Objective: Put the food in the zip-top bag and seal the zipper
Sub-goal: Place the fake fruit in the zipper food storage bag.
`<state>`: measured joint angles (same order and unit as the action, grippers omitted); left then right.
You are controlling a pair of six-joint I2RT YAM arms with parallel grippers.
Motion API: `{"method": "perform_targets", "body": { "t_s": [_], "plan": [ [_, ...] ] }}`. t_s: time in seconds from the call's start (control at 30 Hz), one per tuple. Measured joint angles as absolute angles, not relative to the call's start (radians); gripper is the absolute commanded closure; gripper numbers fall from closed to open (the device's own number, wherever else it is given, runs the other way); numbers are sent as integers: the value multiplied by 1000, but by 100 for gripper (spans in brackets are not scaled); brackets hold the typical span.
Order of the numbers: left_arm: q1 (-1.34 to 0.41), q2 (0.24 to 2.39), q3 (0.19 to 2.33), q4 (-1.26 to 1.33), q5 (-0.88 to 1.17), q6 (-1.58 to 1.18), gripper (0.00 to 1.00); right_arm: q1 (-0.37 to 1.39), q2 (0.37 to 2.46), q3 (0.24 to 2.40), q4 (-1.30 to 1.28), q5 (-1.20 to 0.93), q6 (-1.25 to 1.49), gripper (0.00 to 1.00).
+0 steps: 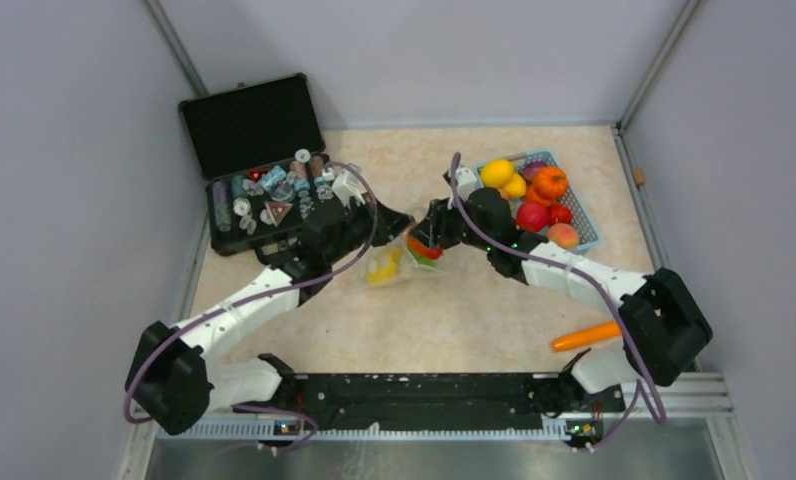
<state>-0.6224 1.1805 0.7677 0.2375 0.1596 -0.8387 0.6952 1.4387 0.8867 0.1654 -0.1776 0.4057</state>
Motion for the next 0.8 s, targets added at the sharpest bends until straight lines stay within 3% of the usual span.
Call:
{"method": "perform_targets", "body": {
  "t_s": [0.2,0.53,0.7,0.8],
  "plan": [
    [-622,1166,756,262,133,-866,99,696,1420,879,245,-226,447,46],
    [-622,1077,731,234,35,-849,98,696,1400,936,105,-233,361,40],
    [-622,1052,717,190,-56,-843,97,696,1251,900,116,-167,359,36],
    [-612,1017,699,162,-106,-831,97,695,1168,888,125,-63,362,38]
  ]
}}
